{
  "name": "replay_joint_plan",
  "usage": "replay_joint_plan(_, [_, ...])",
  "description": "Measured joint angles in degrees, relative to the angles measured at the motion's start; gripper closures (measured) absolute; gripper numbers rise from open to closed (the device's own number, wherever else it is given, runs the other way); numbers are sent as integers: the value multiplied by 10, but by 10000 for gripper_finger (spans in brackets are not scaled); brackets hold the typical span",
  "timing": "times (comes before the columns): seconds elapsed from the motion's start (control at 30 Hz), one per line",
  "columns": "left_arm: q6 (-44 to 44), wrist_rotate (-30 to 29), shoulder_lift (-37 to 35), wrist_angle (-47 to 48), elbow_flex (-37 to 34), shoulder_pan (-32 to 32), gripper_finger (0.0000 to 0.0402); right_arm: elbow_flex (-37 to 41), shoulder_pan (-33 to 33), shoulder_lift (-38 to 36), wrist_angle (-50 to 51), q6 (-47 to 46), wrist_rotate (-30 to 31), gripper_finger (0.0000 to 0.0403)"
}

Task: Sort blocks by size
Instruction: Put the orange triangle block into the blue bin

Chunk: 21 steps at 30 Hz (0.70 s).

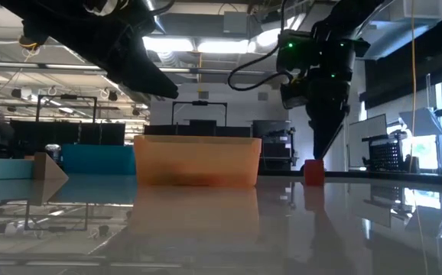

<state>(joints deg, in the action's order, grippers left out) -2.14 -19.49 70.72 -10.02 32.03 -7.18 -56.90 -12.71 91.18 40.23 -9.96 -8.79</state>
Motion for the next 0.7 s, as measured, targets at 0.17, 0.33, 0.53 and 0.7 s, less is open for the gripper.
replay_joint_plan(0.17, [-4, 0, 0, 1, 0, 0, 183, 0, 0, 0, 35, 18, 1, 160])
replay_joint_plan(0.33, [-6, 0, 0, 2, 0, 0, 183, 0, 28, 0, 63, 22, 23, 114])
replay_joint_plan(0.53, [-22, 0, 0, 5, 0, 0, 183, 26, 99, 0, -19, -104, 155, 100])
replay_joint_plan(0.7, [-23, 0, 0, 6, 0, 0, 183, 76, 173, 0, -103, -293, 327, 103])
